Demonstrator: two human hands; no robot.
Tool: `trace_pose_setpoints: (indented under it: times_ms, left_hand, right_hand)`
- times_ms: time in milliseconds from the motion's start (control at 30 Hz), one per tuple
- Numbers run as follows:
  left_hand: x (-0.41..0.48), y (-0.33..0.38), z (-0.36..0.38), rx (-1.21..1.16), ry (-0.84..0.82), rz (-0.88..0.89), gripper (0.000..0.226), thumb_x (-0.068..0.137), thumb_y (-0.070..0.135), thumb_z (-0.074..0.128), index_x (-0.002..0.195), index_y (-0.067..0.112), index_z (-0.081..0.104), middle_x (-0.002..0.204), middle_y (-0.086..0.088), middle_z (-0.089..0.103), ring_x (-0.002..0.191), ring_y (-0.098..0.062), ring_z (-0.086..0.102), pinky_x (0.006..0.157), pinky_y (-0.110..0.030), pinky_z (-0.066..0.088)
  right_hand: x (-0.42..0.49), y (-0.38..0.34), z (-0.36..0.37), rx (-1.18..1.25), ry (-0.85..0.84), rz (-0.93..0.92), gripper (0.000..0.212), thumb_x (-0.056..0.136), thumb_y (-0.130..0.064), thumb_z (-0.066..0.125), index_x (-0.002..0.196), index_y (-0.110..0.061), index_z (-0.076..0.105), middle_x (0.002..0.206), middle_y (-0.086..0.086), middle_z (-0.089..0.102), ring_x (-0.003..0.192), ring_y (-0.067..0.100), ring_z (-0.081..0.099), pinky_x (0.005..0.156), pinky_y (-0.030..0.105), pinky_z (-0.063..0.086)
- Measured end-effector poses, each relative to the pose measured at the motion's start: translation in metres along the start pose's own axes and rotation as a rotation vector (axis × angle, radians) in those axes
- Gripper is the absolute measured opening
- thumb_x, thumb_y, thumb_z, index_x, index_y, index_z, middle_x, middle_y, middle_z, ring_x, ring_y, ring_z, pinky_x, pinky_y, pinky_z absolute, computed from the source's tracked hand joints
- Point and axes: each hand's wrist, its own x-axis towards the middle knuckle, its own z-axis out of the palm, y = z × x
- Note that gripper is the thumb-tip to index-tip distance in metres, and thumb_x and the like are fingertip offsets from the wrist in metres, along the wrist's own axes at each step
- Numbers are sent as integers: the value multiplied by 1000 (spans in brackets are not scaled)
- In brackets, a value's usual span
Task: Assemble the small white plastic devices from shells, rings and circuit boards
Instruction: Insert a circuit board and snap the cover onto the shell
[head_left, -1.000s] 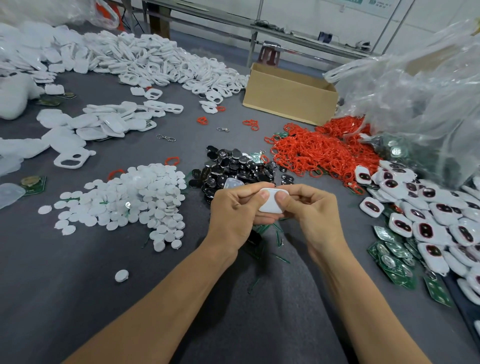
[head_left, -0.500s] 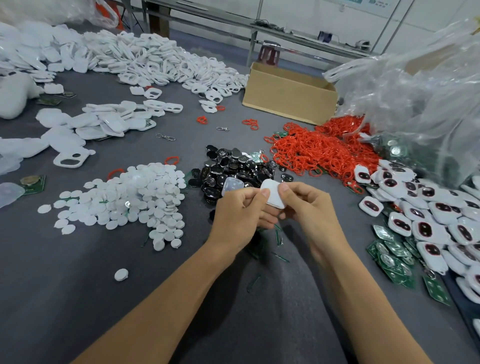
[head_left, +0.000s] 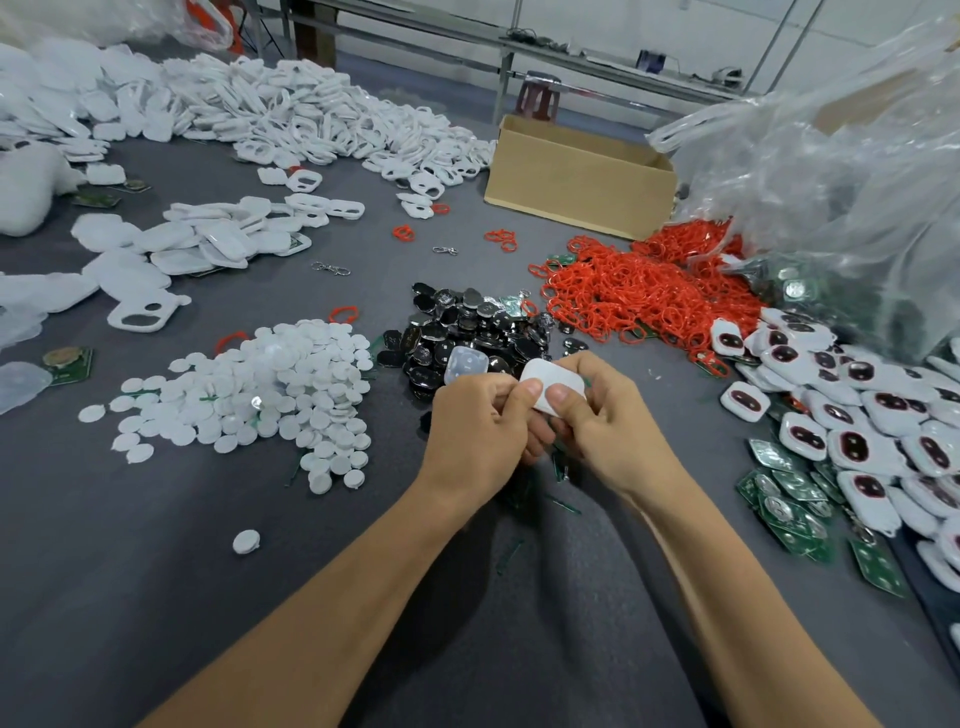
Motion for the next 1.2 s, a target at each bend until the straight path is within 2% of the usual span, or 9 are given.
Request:
trace_pose_setpoints:
  times_ms: [133, 267, 333, 500, 667, 867, 967, 1100, 1200]
  left_hand:
    - [1, -3, -1, -59, 17, 22, 25, 99, 12, 54, 86, 2, 73, 65, -8, 70, 49, -11, 61, 50, -19, 51]
    - [6, -4, -3, -53, 72, 92, 25, 92, 6, 64, 116, 12, 71, 93, -4, 75, 71, -8, 68, 65, -32, 60]
    - [7, -3, -3, -112, 70, 101, 28, 90, 3, 65, 115, 12, 71, 103, -2, 74, 79, -6, 69, 70, -30, 61]
    - [5, 4, -4, -117, 111, 177, 27, 84, 2, 71, 110, 12, 73, 101, 0, 75, 90, -8, 71, 85, -28, 56]
    - [-1, 8, -4, 67, 191, 353, 23, 81, 1, 75, 104, 4, 75, 94, 0, 75, 83, 3, 67, 75, -6, 46]
    - [-6, 6, -5, 247, 253, 511, 20, 81, 6, 74, 100, 9, 77, 83, -2, 76, 72, -14, 69, 67, -30, 53]
    - [-5, 7, 0, 103, 233, 364, 24, 86, 2, 69, 107, 10, 75, 93, 0, 76, 80, -6, 71, 75, -22, 56]
    - [-2, 13, 6, -516, 106, -78, 31, 96, 6, 57, 127, 6, 61, 103, -4, 75, 92, -13, 72, 73, -23, 59]
    - [0, 12, 3, -546, 76, -79, 29, 95, -2, 55, 121, 7, 63, 93, 0, 77, 82, -10, 72, 66, -19, 57]
  right_hand:
    - [-2, 2, 0, -25, 64, -91, 6, 84, -20, 51, 88, -23, 55, 66, 4, 56, 58, 17, 43, 59, 30, 34]
    - [-5, 0, 0, 39, 102, -149, 27, 91, 1, 55, 89, -26, 57, 68, 4, 62, 57, 15, 56, 58, 37, 44]
    - [-5, -3, -1, 88, 108, -172, 30, 90, 7, 55, 91, -22, 59, 71, 6, 65, 62, 19, 59, 58, 36, 46]
    - [-7, -6, -3, 224, 104, -204, 21, 88, 8, 59, 95, -11, 62, 78, -1, 68, 67, 13, 65, 61, 24, 52]
    - [-7, -7, -4, 198, 138, -259, 12, 88, -2, 64, 90, -14, 64, 78, -5, 67, 68, 8, 63, 65, 22, 52]
    - [-10, -5, -1, 311, 116, -180, 14, 86, 0, 61, 81, -13, 63, 77, 12, 69, 67, 22, 65, 59, 30, 56]
    - [-9, -9, 2, 289, 227, -242, 23, 82, 5, 66, 79, -17, 65, 77, 0, 71, 68, 13, 66, 63, 23, 53]
    - [-7, -13, 7, 198, 340, -294, 39, 74, 15, 69, 82, -22, 68, 104, 0, 70, 102, 12, 67, 89, 29, 52]
    - [-9, -11, 9, 119, 274, -258, 36, 78, 13, 66, 94, -19, 70, 118, 1, 65, 114, 7, 61, 96, 29, 49]
